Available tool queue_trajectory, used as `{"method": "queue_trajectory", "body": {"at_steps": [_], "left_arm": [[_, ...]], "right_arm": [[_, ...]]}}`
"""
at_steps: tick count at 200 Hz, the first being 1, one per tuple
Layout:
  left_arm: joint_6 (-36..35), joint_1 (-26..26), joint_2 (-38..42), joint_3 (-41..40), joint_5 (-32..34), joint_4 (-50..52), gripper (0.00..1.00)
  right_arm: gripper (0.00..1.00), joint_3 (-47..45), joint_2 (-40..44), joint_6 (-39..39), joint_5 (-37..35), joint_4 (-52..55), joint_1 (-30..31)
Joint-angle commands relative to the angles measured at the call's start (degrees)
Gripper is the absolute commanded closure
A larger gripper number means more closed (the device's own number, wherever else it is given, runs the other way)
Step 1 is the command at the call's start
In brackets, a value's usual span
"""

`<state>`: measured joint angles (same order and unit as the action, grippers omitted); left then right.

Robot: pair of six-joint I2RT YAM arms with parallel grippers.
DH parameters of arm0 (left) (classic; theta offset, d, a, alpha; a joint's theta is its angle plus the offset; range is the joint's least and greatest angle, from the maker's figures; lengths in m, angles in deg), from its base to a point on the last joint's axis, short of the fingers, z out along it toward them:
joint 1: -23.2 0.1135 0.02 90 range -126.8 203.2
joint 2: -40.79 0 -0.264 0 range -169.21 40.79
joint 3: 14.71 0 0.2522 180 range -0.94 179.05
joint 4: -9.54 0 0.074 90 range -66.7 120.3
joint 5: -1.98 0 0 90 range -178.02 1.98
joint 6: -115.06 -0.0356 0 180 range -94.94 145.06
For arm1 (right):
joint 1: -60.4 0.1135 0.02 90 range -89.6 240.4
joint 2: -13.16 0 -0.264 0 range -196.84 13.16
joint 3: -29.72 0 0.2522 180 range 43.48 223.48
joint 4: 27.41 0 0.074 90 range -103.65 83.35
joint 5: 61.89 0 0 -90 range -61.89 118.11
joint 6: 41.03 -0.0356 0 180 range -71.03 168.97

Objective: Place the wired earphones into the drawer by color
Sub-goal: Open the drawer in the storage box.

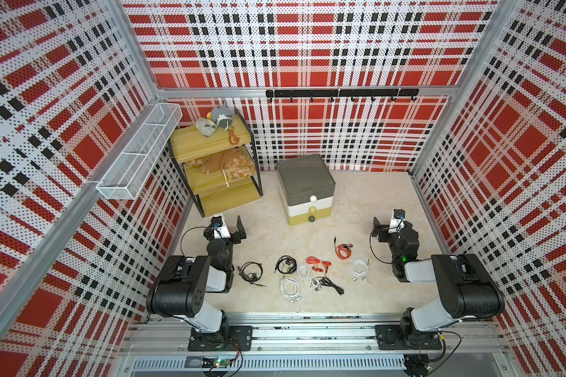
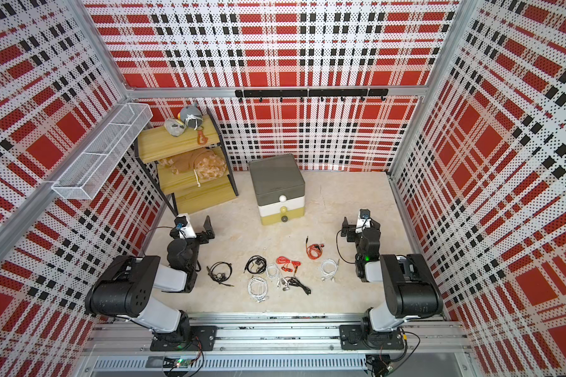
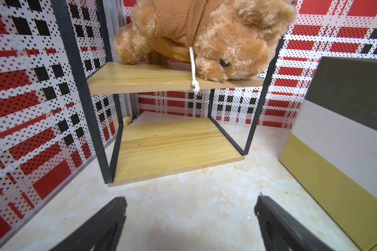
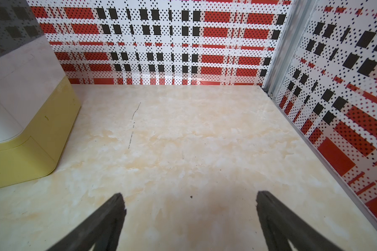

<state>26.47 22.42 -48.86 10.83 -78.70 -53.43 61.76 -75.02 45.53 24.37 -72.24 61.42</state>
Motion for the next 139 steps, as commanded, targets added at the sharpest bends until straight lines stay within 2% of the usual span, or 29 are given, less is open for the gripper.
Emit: {"method": "queue_trajectory", "body": {"at_steps": [1, 139], "left_arm": [[-0.3, -0.2, -0.3, 0.7, 0.2, -1.2, 0.01], [0.0, 0.4, -0.3, 0.9, -0.8, -1.2, 0.01]], "right_arm": [[0.0, 0.0, -0.1, 0.4, 0.1, -1.0, 0.1], [0.0, 0.1, -0.2, 0.4, 0.1, -0.9, 0.1]]}}
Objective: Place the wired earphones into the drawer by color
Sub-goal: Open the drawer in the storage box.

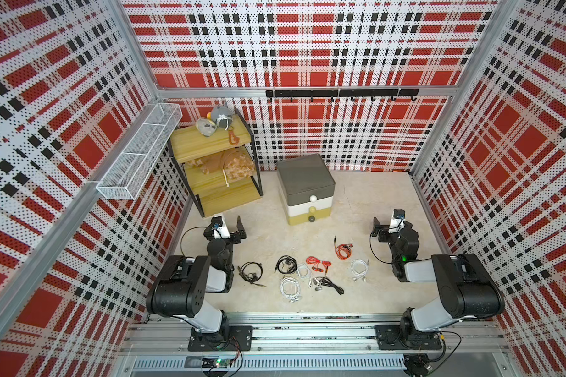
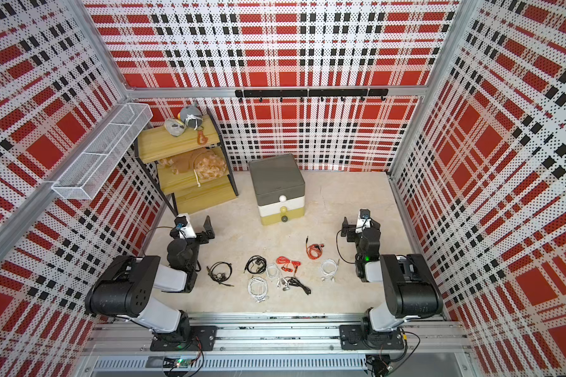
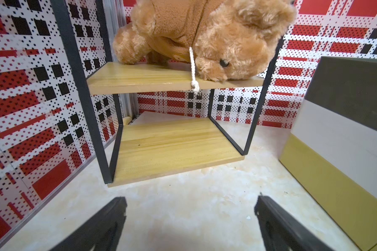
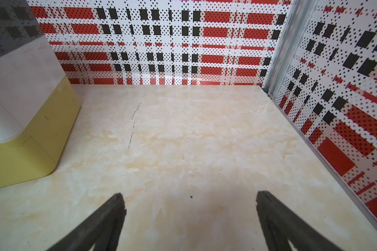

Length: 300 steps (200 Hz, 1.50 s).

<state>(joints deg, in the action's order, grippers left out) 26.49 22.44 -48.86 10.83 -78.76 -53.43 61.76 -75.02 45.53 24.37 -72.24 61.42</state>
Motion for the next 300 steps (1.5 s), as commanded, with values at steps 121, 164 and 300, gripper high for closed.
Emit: {"method": "queue_trajectory", "body": {"at_steps": [121, 164, 300], "left_arm": [[13.2, -8.9, 32.6, 5.9, 14.5, 28.8, 0.01], [26.8, -4.9, 34.5, 8.2, 3.4, 35.3, 0.01], [21.4, -18.0, 21.9, 5.2, -6.4, 26.0, 0.03]], "right_arm": [[0.0, 18.3, 18.7, -11.5, 4.5, 48.2, 0.3], [0.0, 24.0, 17.5, -12.6, 20.3, 53.0, 4.8], [0.04, 43.3, 1.5, -24.4, 10.3, 56.8, 28.7]]}}
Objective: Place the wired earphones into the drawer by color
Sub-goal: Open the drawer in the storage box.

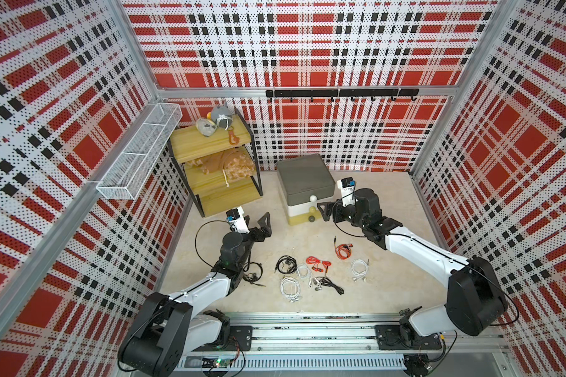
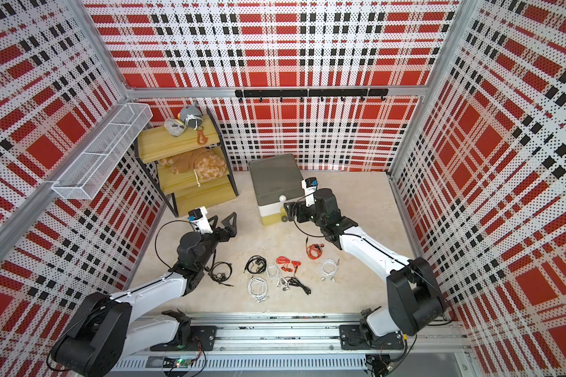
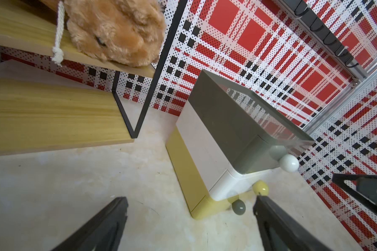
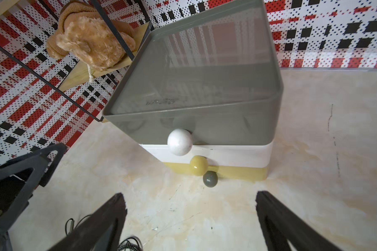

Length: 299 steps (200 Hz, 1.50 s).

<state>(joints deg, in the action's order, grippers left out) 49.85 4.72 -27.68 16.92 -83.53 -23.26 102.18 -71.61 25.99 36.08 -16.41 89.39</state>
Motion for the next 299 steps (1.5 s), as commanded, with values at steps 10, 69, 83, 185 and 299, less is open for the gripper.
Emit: {"method": "queue_trajectory", "body": {"at_steps": [10, 69, 83, 185, 299], "left_arm": [[-2.2, -0.4, 1.1, -1.0, -2.3, -4.5, 0.04], [-3.3, -1.5, 3.0, -1.6, -2.4, -4.6, 0.01], [-3.4, -1.6, 3.8, -1.9, -2.5, -4.5, 0.01], [-6.3, -2.8, 5.6, -3.2, 1.0, -4.7, 0.01], [-6.9, -3.2, 6.1, -3.3, 1.0, -4.7, 0.01]], "right_arm": [[0.05, 3.8, -2.7, -6.2, -1.7, 1.1, 1.0], [0.11, 6.9, -6.7, -13.6, -4.2, 1.9, 2.2], [0.12, 7.5, -7.5, -14.0, -4.4, 2.0, 2.4], [0.32, 14.8, -14.1, -16.9, -3.9, 3.4, 3.3], [0.5, 19.4, -18.1, -16.9, -4.9, 6.0, 3.9]]}}
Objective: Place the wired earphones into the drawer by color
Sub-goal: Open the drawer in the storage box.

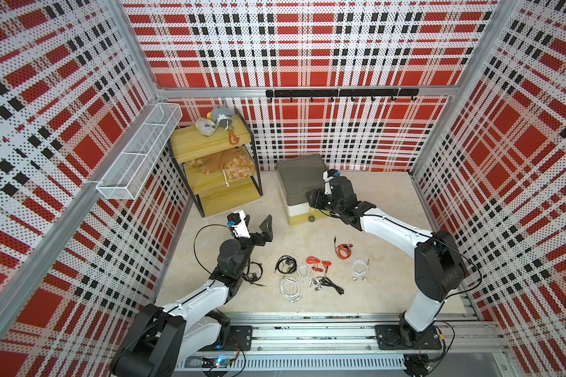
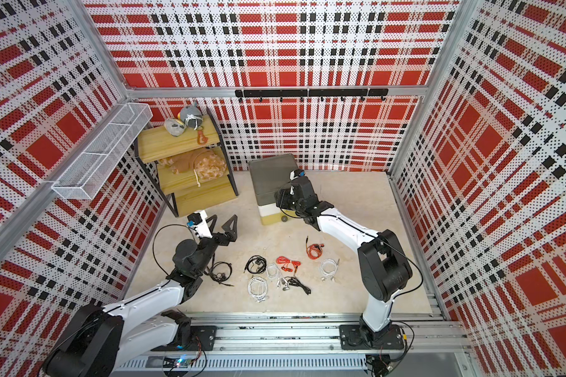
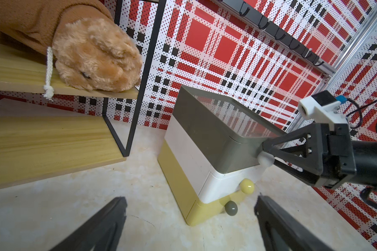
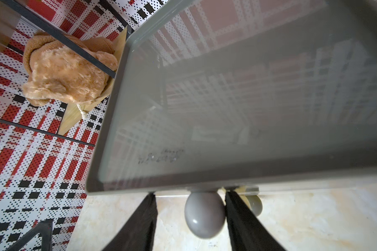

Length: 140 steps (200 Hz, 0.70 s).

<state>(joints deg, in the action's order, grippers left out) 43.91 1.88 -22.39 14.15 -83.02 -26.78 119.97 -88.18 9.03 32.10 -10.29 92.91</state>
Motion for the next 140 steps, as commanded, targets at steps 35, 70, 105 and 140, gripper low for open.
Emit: {"method": "queue_trajectory", "body": {"at_steps": [35, 70, 105, 140], "left_arm": [[-0.9, -0.4, 1.3, -0.7, 0.6, -1.2, 0.01], [-1.0, -0.4, 1.7, -0.9, 0.8, -1.1, 0.01], [-1.1, -0.3, 1.9, -1.0, 1.0, -1.1, 0.01], [-1.0, -0.4, 2.1, -1.1, 1.1, -1.2, 0.01]], "right_arm": [[0.54, 1.7, -1.7, 0.2, -1.9, 0.7, 0.3], [0.63, 1.3, -1.4, 0.3, -2.5, 0.8, 0.3], [0.67, 1.2, -1.3, 0.7, -2.5, 1.1, 0.3], [0.71, 0.4, -0.4, 0.9, -2.7, 1.4, 0.3]]}}
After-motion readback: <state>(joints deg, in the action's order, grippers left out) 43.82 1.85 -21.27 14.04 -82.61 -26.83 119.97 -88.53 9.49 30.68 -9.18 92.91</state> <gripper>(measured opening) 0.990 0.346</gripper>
